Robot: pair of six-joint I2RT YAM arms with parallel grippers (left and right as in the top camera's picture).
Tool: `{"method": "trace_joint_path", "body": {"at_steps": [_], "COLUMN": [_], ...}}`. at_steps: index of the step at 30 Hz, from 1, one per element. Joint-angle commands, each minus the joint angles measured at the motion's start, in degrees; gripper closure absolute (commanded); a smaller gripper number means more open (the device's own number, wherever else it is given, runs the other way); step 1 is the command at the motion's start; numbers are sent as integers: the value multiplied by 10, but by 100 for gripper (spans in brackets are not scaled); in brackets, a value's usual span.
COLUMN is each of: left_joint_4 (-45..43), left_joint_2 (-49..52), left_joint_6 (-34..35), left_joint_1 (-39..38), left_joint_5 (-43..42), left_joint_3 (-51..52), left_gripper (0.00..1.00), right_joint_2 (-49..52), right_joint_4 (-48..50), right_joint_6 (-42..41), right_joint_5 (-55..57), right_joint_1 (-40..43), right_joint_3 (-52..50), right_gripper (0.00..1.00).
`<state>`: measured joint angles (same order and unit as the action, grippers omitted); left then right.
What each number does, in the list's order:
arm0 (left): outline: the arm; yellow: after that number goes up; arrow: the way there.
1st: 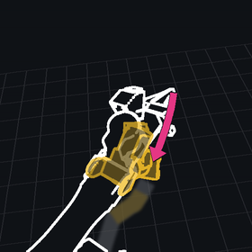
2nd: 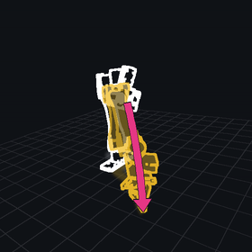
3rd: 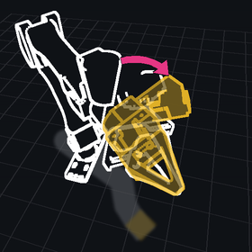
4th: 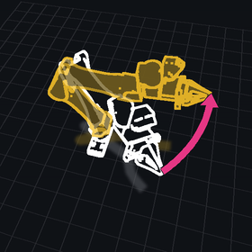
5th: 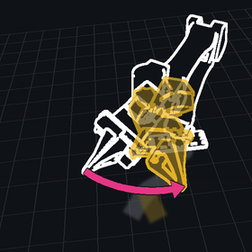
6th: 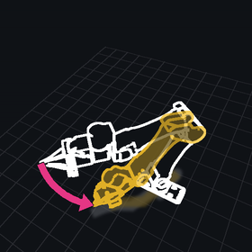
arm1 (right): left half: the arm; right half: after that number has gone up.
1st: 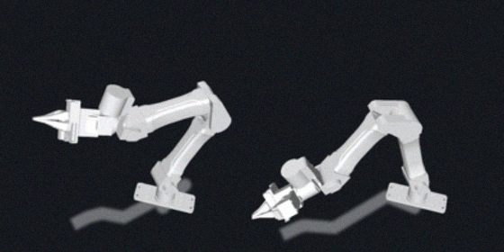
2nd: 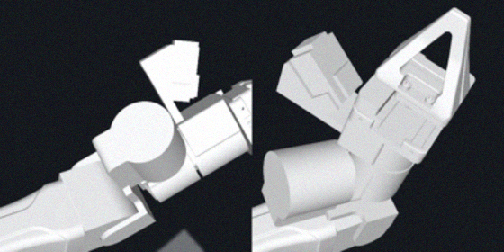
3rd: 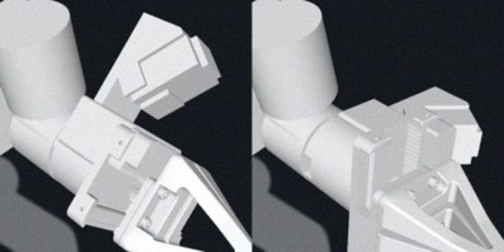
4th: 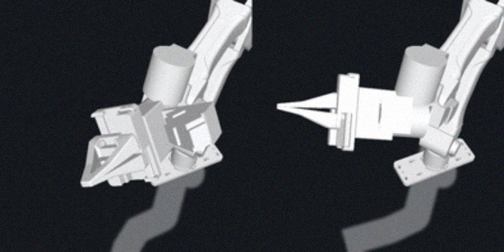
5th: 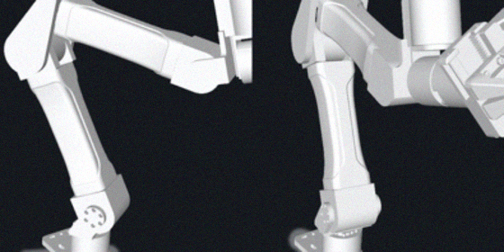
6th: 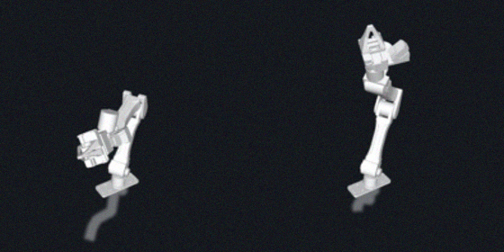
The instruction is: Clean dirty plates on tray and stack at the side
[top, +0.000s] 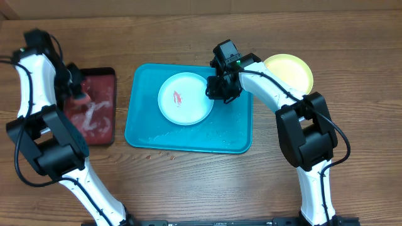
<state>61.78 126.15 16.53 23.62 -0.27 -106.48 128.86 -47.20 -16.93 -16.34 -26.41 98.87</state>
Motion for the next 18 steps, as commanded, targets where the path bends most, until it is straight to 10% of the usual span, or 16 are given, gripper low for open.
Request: {"method": "trace_joint_path", "body": {"at_steps": [1, 18], "left_joint_4": [-2, 135], "left_joint_2": [-1, -36], "left_joint_6": [2, -78], "left_joint_1": [-4, -27], "left_joint_5": [7, -143], "left_joint_3": [35, -128], "left_gripper": [96, 96], "right_joint_2": [-8, -8], "right_joint_4": [0, -25], "right_joint_6": [-3, -5], "right_joint_5": [-9, -13], "right_joint_1": [-2, -21], "right_joint_3": [-3, -3], "right_gripper": [96, 96]}}
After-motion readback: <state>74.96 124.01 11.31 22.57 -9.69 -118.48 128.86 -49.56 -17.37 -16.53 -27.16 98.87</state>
